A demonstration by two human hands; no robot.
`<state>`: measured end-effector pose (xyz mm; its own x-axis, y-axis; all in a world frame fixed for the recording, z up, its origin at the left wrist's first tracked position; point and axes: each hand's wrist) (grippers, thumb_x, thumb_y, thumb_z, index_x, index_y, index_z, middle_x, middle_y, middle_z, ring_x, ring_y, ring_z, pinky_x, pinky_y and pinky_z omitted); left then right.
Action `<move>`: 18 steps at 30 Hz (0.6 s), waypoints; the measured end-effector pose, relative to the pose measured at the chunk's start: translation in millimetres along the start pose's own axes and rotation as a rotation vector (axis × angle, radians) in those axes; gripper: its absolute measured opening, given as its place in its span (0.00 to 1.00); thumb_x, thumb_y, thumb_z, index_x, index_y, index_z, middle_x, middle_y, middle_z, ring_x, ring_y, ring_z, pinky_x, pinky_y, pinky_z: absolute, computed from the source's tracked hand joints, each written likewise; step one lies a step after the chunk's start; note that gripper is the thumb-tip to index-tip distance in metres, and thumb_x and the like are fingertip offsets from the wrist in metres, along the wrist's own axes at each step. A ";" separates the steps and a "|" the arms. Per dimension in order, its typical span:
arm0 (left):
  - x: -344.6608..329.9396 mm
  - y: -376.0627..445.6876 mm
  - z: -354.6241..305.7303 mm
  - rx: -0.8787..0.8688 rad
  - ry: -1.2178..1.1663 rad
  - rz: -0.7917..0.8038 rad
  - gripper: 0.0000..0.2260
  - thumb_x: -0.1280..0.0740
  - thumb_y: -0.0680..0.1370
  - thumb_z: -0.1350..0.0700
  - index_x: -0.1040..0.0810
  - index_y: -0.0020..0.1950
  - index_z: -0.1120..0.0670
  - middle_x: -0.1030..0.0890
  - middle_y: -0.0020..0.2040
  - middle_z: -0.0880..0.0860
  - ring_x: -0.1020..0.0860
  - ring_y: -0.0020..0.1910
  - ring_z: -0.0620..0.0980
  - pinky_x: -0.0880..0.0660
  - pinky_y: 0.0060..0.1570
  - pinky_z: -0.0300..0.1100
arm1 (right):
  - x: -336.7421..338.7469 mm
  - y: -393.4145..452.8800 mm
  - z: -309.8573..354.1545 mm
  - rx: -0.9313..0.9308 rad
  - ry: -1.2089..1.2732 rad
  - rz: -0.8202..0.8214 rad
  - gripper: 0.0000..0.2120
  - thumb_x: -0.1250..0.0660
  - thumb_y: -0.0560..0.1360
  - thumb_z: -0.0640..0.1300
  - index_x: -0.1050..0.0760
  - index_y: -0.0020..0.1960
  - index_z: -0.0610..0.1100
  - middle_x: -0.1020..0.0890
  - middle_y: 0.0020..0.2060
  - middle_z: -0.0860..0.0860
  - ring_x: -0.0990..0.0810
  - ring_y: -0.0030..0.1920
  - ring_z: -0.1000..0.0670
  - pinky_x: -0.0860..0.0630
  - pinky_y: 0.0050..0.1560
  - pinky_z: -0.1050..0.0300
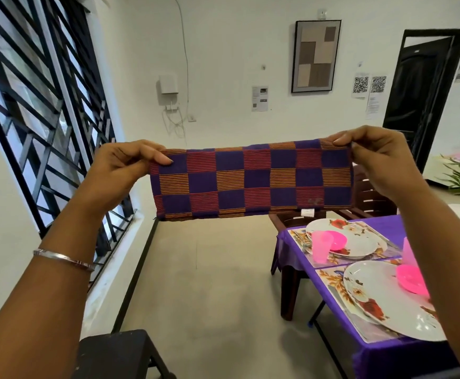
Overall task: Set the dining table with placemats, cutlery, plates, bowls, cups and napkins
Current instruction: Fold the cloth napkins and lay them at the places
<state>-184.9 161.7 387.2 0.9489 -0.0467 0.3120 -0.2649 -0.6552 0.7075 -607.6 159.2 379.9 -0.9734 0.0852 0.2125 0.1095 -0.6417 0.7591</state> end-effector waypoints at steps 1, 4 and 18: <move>-0.9 0.8 1.2 0.025 -0.003 0.006 0.10 0.39 0.77 0.70 0.19 0.49 0.61 0.19 0.49 0.48 0.20 0.53 0.48 0.22 0.49 0.37 | -0.1 0.3 -0.6 -0.005 0.001 0.003 0.22 0.44 0.79 0.29 0.18 0.44 0.51 0.16 0.49 0.53 0.20 0.58 0.46 0.20 0.53 0.55; -2.3 5.8 3.9 0.100 -0.153 0.002 0.23 0.45 0.76 0.72 0.14 0.42 0.53 0.20 0.49 0.51 0.21 0.53 0.49 0.22 0.49 0.38 | -0.7 0.9 -1.9 -0.048 -0.010 -0.008 0.27 0.45 0.78 0.27 0.16 0.41 0.52 0.16 0.47 0.54 0.19 0.55 0.49 0.20 0.51 0.59; -38.2 32.4 -10.9 0.046 0.196 -0.009 0.26 0.41 0.71 0.76 0.18 0.55 0.50 0.25 0.56 0.47 0.24 0.58 0.43 0.21 0.51 0.47 | -28.1 -18.6 -26.0 -0.290 -0.461 0.312 0.18 0.25 0.69 0.36 0.30 0.51 0.46 0.20 0.45 0.47 0.20 0.46 0.43 0.20 0.43 0.52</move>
<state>-231.6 150.5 405.1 0.8985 0.1042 0.4264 -0.2441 -0.6887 0.6827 -587.4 148.9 343.7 -0.7107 0.1390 0.6897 0.2523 -0.8647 0.4342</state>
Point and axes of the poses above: each hand's wrist, its own y-axis towards the middle knuckle, its own x-axis out of the back of the hand, z = x × y
